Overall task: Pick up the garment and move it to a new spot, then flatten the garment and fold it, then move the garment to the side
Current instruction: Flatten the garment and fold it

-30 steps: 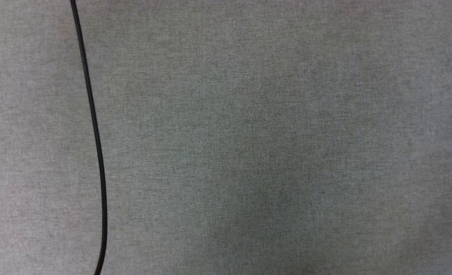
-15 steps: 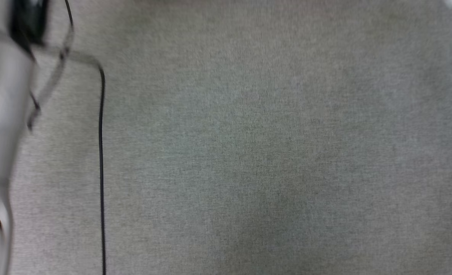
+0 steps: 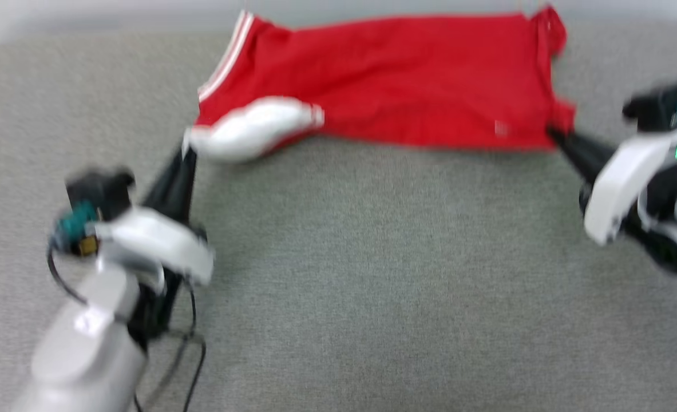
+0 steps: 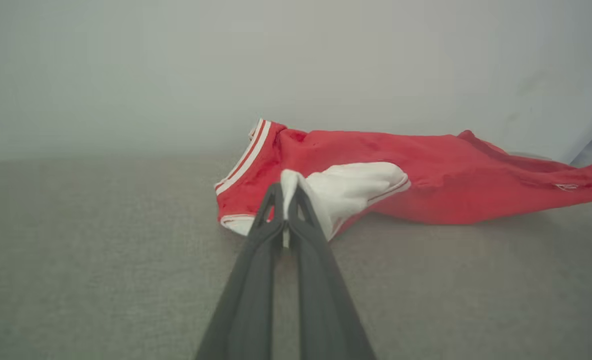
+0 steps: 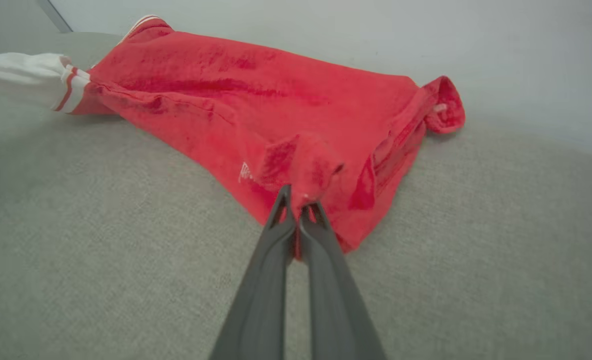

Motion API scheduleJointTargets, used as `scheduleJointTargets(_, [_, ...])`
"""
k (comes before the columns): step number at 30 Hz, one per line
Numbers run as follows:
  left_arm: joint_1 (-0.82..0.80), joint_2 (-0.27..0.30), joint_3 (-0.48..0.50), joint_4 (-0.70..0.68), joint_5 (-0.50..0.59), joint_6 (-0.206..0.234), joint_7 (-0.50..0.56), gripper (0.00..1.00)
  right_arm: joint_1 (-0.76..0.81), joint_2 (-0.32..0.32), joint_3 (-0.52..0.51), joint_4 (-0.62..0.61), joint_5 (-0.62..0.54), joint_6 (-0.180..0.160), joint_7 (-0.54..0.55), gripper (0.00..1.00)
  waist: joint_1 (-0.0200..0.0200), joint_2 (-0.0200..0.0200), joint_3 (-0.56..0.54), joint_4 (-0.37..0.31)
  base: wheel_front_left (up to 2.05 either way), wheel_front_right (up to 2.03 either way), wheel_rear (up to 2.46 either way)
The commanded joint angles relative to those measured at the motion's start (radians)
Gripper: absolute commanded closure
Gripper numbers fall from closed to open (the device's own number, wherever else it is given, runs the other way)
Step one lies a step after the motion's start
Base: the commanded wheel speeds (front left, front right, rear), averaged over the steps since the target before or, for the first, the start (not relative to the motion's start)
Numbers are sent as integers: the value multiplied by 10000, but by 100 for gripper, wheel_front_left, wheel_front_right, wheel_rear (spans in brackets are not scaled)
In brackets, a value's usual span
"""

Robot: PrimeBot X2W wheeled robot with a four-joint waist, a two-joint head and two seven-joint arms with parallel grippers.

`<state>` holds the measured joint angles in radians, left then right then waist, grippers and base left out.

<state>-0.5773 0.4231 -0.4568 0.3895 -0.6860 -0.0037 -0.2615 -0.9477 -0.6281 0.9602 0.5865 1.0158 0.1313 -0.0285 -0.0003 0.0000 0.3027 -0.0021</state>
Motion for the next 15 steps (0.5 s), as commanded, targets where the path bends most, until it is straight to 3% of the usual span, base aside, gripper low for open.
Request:
scheduleJointTargets(1, [776,-12,22,-94,-171,66,-47,100,615,-196,227,-89,125,-12,-154,100,3,0,-691,108,0,0,0])
scheduleJointTargets(15, [5191,737,-292,-1897,-1549,-213,882,100,3786,-1299,1066,-1191,814,-12,-608,100,3,0,-2610,184,0,0,0])
